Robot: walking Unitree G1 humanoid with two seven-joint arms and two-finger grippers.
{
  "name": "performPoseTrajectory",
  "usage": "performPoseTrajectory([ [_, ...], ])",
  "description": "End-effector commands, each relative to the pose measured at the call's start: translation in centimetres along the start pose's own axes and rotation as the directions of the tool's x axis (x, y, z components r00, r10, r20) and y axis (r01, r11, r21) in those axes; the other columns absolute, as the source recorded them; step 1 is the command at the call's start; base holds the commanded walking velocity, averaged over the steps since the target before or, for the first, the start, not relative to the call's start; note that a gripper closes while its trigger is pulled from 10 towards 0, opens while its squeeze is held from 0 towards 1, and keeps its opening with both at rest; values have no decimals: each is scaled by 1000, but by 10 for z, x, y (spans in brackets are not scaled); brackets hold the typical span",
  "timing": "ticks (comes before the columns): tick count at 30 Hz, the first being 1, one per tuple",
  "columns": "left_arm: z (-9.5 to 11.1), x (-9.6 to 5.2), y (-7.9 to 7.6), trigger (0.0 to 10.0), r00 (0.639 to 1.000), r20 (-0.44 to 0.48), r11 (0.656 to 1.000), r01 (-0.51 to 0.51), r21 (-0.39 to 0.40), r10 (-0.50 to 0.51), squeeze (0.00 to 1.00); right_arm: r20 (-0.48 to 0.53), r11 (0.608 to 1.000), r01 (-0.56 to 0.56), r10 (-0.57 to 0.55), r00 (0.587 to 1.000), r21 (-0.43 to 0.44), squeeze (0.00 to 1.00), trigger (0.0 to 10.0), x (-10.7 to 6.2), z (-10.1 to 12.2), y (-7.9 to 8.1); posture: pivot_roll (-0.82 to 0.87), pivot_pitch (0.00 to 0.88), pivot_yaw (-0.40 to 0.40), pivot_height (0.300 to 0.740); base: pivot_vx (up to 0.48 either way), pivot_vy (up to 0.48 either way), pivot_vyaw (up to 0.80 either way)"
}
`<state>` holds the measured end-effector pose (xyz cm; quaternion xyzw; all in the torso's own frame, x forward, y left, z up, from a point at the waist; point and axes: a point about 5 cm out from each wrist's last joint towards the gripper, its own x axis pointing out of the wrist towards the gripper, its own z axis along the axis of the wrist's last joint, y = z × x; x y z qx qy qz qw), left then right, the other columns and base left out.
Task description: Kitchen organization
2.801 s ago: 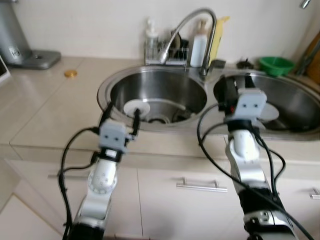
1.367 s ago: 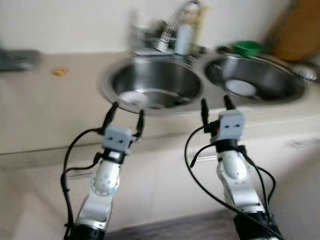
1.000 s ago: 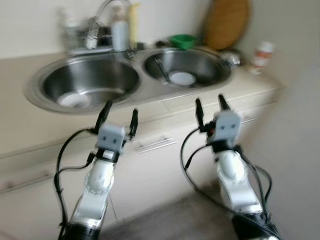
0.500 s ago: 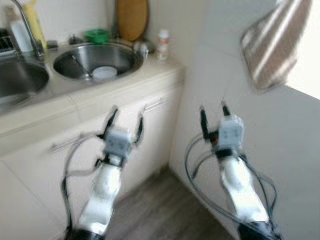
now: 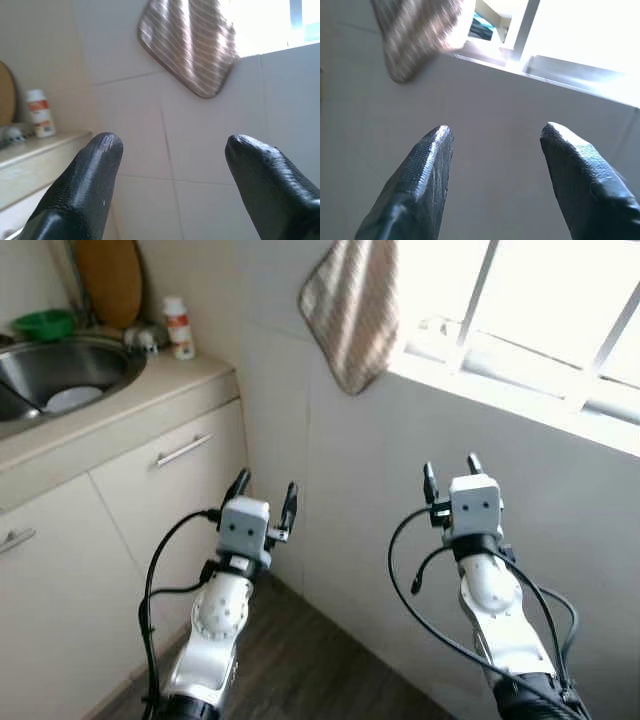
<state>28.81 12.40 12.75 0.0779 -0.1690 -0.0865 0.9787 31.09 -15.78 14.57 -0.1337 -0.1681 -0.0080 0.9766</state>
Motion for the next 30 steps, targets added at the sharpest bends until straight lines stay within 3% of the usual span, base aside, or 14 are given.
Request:
performPoseTrajectory([
  [1, -2, -1, 9, 10000, 1000, -17, 1000, -21, 5, 21, 0, 26, 1000, -30, 30, 999, 2, 0, 10000, 4, 7, 9, 65, 0, -26, 740, 0, 480, 0],
  [11, 0, 0, 9, 10000, 1000, 9, 1000, -23, -2, 23, 0, 25, 999, -21, 22, 999, -31, 0, 10000, 6, 7, 7, 62, 0, -24, 740, 0, 465, -800],
  [16, 0, 0, 7, 10000, 1000, 13, 999, 4, 33, -4, 0, -22, 996, 6, -8, 1000, -84, 0, 10000, 5, -1, 3, 65, 0, -24, 740, 0, 0, -800],
  [24, -2, -1, 4, 10000, 1000, 6, 999, 18, 37, -19, 0, -83, 989, 14, -27, 996, -150, 0, 10000, 3, -12, -2, 60, 0, -22, 740, 0, 0, 0],
  [30, -3, -2, 3, 10000, 1000, -4, 999, 24, 41, -24, 0, -107, 985, 17, -36, 994, -170, 0, 10000, 1, -17, -4, 60, 0, -22, 740, 0, 0, -800],
])
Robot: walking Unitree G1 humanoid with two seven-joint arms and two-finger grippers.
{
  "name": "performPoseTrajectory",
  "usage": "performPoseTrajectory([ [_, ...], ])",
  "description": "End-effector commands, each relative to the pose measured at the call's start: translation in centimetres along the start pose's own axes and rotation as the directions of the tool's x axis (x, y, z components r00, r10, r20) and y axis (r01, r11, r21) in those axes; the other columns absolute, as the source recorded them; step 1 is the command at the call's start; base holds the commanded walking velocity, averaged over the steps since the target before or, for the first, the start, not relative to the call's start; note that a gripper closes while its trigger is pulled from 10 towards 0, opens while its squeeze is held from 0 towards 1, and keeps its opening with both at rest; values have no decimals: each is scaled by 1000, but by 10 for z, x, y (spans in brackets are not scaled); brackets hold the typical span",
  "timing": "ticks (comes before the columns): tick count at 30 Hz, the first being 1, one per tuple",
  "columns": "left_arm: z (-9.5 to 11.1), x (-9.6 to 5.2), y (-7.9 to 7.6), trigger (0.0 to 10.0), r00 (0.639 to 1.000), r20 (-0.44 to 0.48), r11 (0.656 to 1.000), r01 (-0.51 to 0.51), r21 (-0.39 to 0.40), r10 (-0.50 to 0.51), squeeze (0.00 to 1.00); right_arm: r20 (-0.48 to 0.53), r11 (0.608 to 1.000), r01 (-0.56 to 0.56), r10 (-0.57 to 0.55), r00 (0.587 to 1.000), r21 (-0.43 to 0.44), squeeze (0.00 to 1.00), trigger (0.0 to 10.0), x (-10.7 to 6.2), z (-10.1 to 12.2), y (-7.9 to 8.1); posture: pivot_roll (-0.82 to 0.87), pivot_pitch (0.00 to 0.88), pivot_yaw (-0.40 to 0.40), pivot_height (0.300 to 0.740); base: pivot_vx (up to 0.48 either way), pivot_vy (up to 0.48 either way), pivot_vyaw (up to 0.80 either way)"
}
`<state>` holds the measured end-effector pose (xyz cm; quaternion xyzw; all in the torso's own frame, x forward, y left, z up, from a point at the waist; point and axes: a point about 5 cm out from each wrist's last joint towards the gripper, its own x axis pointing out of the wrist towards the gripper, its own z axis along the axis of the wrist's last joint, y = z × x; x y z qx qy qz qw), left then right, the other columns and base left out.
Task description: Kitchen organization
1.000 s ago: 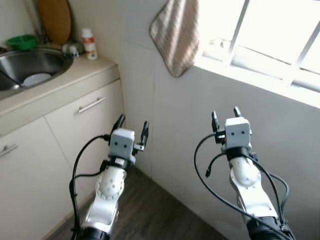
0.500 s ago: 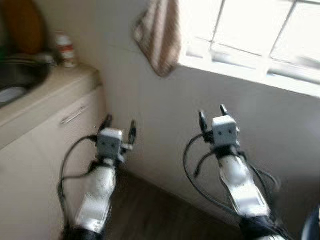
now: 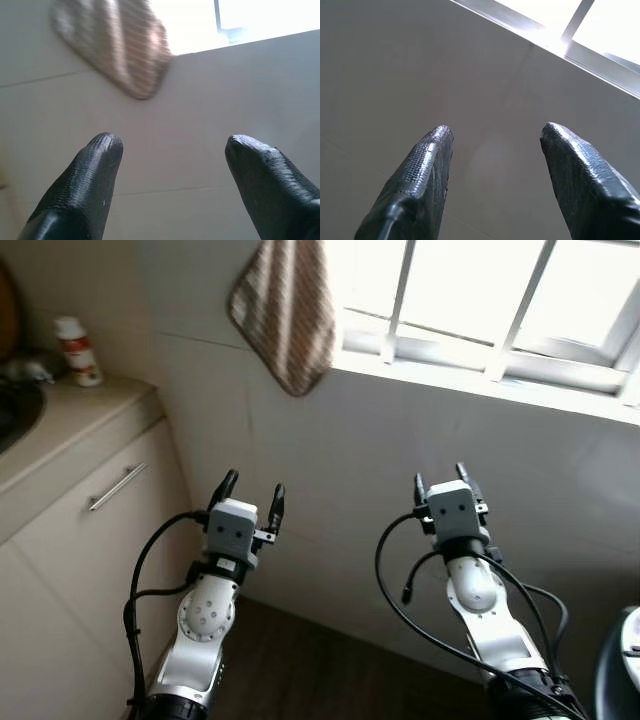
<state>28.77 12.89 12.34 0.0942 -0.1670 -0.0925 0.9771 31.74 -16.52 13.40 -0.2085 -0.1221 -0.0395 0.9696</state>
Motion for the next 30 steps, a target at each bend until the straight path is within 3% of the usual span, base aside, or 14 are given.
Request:
performPoseTrajectory([
  [1, 0, 0, -1, 10000, 1000, -3, 1000, 9, 16, -9, 0, -32, 1000, 6, -7, 999, -17, 0, 10000, -1, -5, 0, 61, 0, -23, 740, 0, 0, -800],
  [13, -1, -1, -1, 10000, 1000, -1, 1000, 0, -7, 0, 0, -55, 997, -3, -1, 998, -76, 0, 10000, -1, -9, 1, 57, 0, -24, 740, 0, -57, -800],
  [30, -6, -3, -4, 10000, 999, -26, 1000, 26, 11, -25, 0, -112, 963, -81, 54, 992, -255, 0, 10000, -7, -24, 5, 53, 0, -23, 740, 0, 0, -796],
])
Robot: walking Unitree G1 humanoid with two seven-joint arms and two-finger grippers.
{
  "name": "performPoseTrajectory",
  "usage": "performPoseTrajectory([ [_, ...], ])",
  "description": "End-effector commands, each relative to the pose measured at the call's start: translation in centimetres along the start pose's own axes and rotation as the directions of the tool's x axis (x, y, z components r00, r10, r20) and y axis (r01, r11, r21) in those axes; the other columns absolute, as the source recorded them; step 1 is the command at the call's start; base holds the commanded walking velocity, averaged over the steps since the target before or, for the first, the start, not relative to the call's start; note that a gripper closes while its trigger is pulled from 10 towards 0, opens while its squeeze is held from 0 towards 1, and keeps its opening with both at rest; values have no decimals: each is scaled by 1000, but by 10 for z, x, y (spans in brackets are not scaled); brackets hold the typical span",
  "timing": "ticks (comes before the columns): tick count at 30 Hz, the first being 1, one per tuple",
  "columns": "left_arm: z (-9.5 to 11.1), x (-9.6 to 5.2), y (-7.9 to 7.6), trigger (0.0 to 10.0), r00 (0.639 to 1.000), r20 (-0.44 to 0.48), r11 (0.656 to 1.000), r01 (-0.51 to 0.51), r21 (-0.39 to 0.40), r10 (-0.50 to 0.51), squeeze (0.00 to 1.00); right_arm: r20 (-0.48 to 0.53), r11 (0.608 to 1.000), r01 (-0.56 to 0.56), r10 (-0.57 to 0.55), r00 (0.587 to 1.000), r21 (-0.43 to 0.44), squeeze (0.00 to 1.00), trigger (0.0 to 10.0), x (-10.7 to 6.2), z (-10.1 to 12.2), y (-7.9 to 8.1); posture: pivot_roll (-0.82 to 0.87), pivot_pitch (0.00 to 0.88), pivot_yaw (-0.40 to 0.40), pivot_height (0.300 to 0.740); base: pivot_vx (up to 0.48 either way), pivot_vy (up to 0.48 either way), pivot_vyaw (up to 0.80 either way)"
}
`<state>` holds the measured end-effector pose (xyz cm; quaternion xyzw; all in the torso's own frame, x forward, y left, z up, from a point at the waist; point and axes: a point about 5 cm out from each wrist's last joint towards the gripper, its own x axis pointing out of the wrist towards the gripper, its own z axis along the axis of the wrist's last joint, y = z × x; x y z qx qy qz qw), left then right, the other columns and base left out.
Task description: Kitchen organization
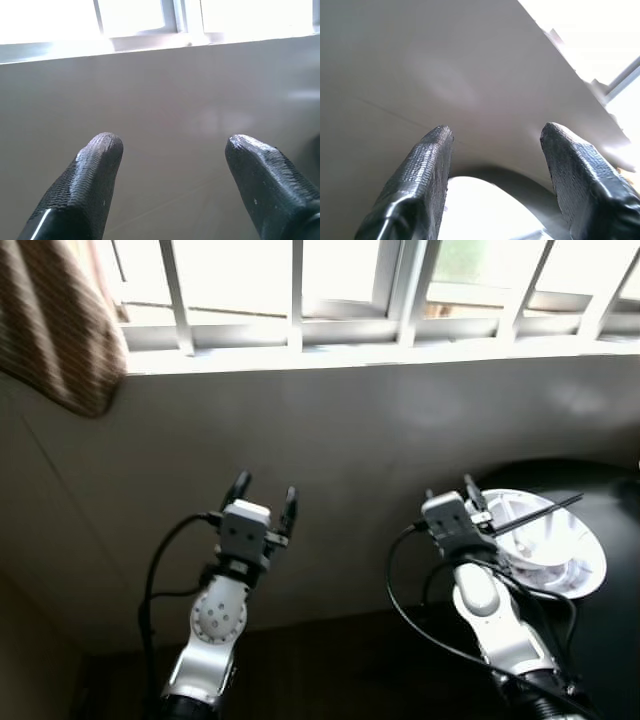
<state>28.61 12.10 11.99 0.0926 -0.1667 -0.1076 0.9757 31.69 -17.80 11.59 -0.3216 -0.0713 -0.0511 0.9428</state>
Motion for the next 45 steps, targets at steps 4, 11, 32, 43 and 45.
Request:
performPoseTrajectory([
  [4, -6, -3, 4, 10000, 999, -36, 1000, -2, 19, 3, 0, -4, 987, -139, 139, 990, -81, 0, 10000, -5, -3, 20, 53, 0, -22, 740, 0, 0, 0],
  [11, -8, -2, 3, 10000, 999, -45, 1000, -1, 21, 2, 0, 109, 952, -277, 292, 950, -129, 0, 10000, -9, 10, 35, 50, 0, -23, 740, 0, 0, 0],
  [32, -13, -1, 4, 10000, 998, -63, 1000, -5, 24, 7, 0, -94, 870, -353, 341, 935, -344, 0, 10000, -9, -32, 35, 51, 0, -27, 740, 0, 0, 0],
  [43, -15, -1, 3, 10000, 998, -70, 1000, -2, 26, 4, 0, -116, 846, -338, 319, 940, -413, 0, 10000, 4, -44, 19, 56, 0, -27, 740, 0, 0, 0],
  [45, -15, -1, 4, 10000, 997, -71, 1000, -3, 26, 5, 0, -119, 856, -333, 312, 943, -395, 0, 10000, 7, -44, 17, 61, 0, -28, 740, 0, 0, 0],
])
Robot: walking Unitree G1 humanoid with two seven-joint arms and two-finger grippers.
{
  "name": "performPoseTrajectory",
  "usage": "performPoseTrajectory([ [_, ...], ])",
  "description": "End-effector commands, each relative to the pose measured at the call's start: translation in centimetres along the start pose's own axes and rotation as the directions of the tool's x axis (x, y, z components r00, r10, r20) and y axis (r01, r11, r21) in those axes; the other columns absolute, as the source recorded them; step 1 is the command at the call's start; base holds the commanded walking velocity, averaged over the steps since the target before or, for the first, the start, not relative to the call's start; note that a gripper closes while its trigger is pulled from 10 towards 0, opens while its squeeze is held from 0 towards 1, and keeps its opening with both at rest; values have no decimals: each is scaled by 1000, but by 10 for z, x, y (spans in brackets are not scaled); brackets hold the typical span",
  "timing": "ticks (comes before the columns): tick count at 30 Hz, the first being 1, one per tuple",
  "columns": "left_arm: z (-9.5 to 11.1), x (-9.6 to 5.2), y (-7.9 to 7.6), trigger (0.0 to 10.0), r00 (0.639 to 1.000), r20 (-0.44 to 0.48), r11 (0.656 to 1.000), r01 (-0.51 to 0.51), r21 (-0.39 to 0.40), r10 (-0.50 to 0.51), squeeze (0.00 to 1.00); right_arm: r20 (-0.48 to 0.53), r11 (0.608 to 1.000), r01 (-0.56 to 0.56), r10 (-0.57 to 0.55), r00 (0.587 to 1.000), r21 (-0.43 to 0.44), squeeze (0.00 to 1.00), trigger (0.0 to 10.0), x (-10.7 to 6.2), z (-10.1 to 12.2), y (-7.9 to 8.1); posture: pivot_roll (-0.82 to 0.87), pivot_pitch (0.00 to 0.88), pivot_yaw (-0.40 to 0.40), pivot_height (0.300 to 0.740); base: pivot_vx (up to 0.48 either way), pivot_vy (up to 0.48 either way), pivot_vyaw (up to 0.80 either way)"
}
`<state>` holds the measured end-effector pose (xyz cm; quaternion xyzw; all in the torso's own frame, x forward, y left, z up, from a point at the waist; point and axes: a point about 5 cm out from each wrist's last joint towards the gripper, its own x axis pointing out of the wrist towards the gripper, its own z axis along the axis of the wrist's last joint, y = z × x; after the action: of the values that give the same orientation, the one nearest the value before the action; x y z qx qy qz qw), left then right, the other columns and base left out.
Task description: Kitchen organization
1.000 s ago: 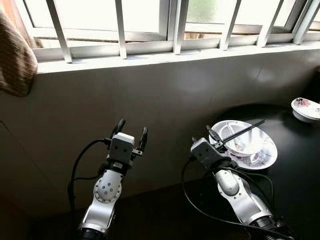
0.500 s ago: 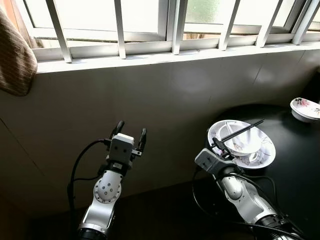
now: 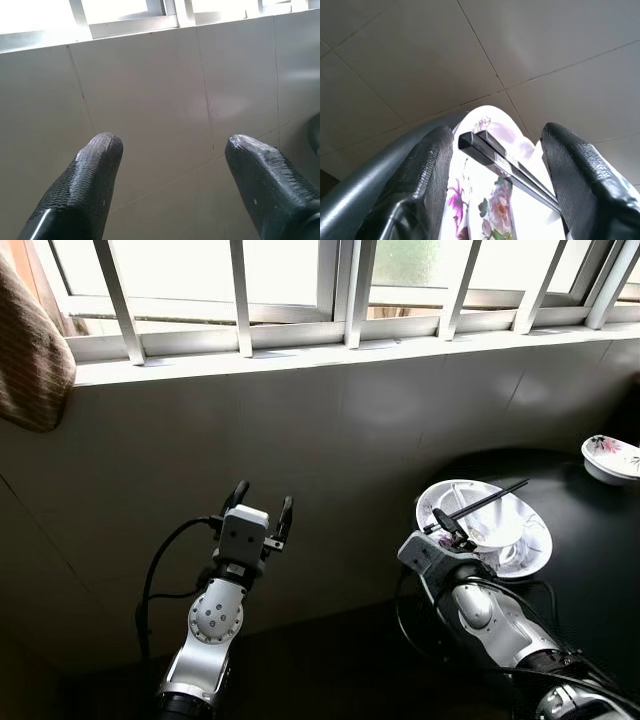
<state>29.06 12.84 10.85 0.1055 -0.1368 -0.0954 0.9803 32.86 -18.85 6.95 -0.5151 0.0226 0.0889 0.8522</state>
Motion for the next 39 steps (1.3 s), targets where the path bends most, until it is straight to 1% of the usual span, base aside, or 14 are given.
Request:
performPoseTrajectory([
  [1, -2, 0, -2, 10000, 1000, -6, 1000, 10, 5, -10, 0, -2, 1000, 9, -9, 1000, -6, 0, 10000, 2, -3, -5, 63, 0, -29, 740, 0, 0, 0],
  [13, -4, -1, 0, 10000, 1000, -18, 1000, 6, 13, -6, 0, -4, 999, 25, -25, 1000, -35, 0, 10000, 11, -5, -15, 79, 0, -34, 740, 0, 0, 0],
  [20, -5, -1, -1, 10000, 1000, -22, 1000, 9, 11, -9, 0, -23, 999, 18, -18, 1000, -36, 0, 10000, 12, -9, -14, 78, 0, -35, 740, 0, 0, 0],
  [29, -8, -1, -3, 10000, 999, -35, 1000, 14, 12, -14, 0, -87, 1000, 2, -4, 996, -23, 0, 10000, 10, -21, -16, 76, 0, -37, 740, 0, 0, 0],
  [30, -8, -1, -3, 10000, 999, -36, 1000, 14, 12, -14, 0, -89, 1000, 0, -2, 996, -25, 0, 9216, 9, -22, -16, 77, 0, -38, 740, 0, 0, 0],
  [31, -8, -1, -3, 10000, 999, -36, 1000, 14, 12, -14, 0, -89, 1000, 0, -2, 996, -25, 0, 9216, 9, -22, -16, 77, 0, -38, 740, 0, 0, 0],
  [32, -8, -1, -3, 10000, 999, -37, 1000, 15, 12, -14, 0, -90, 1000, 0, -3, 996, -28, 0, 8745, 9, -22, -16, 77, 0, -38, 740, 0, 0, 0],
  [33, -8, -1, -4, 10000, 999, -37, 1000, 15, 12, -14, 0, -93, 1000, -1, -1, 996, -25, 0, 6235, 9, -23, -16, 76, 0, -40, 740, 0, 0, 0],
  [34, -9, -1, -4, 10000, 999, -39, 1000, 14, 12, -14, 0, -94, 1000, -3, 1, 996, -23, 0, 4314, 9, -24, -16, 76, 0, -40, 740, 0, 0, 0],
  [35, -9, -1, -4, 10000, 999, -40, 1000, 14, 11, -14, 0, -94, 1000, -4, 3, 996, -20, 0, 4314, 9, -24, -16, 76, 0, -40, 740, 0, 0, 0],
  [36, -9, -1, -4, 10000, 999, -41, 1000, 14, 11, -14, 0, -94, 1000, -9, 7, 996, -20, 0, 2588, 9, -24, -16, 77, 0, -42, 740, 0, 0, 0],
  [37, -10, -2, -5, 10000, 999, -41, 1000, 14, 11, -14, 0, -93, 1000, -11, 9, 996, -21, 0, 2588, 9, -24, -15, 77, 0, -42, 740, 0, 0, 0],
  [38, -10, -2, -5, 10000, 999, -42, 1000, 14, 11, -14, 0, -90, 1000, -15, 13, 996, -21, 0, 863, 9, -24, -15, 78, 0, -43, 740, 0, 0, 0],
  [39, -10, -2, -5, 10000, 999, -43, 1000, 14, 11, -14, 0, -89, 1000, -17, 15, 996, -21, 0, 863, 9, -24, -15, 79, 0, -44, 740, 0, 0, 0],
])
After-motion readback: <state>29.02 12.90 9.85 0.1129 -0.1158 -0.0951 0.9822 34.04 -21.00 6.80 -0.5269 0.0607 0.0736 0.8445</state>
